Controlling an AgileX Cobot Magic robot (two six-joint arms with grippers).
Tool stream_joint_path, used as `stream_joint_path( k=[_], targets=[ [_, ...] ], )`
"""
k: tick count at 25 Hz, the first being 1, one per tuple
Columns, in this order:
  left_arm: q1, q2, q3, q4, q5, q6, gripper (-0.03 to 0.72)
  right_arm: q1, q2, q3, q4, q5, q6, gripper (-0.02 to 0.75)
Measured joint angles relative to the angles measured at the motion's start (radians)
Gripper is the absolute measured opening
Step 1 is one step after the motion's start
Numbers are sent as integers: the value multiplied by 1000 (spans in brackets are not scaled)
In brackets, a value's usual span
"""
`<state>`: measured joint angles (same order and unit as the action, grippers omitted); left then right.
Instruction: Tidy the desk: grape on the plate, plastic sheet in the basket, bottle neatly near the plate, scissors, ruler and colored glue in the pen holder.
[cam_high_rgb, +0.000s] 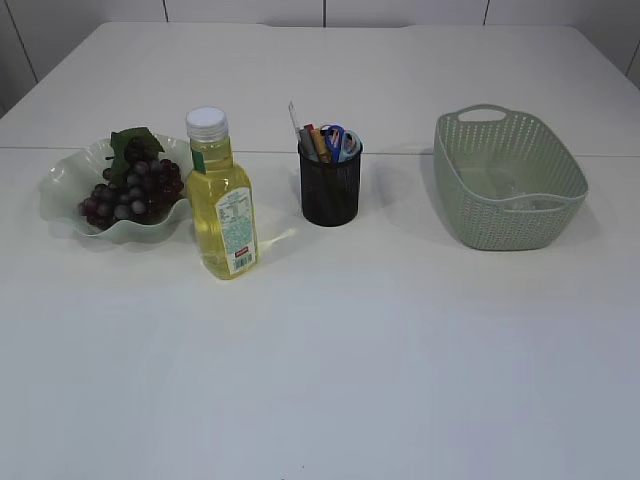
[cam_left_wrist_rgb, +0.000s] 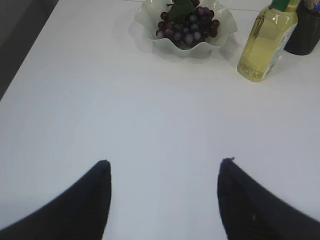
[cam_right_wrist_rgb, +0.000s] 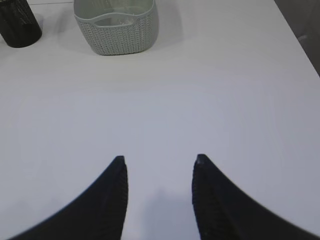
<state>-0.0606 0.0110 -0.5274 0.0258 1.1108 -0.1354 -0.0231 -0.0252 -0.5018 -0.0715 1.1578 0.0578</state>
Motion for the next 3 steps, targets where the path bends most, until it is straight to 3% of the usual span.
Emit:
stream_joint_path(
  k=[3],
  targets=[
    [0, 0, 0, 0, 0, 0, 485, 0, 0, 0, 0, 0, 0, 349]
  ],
)
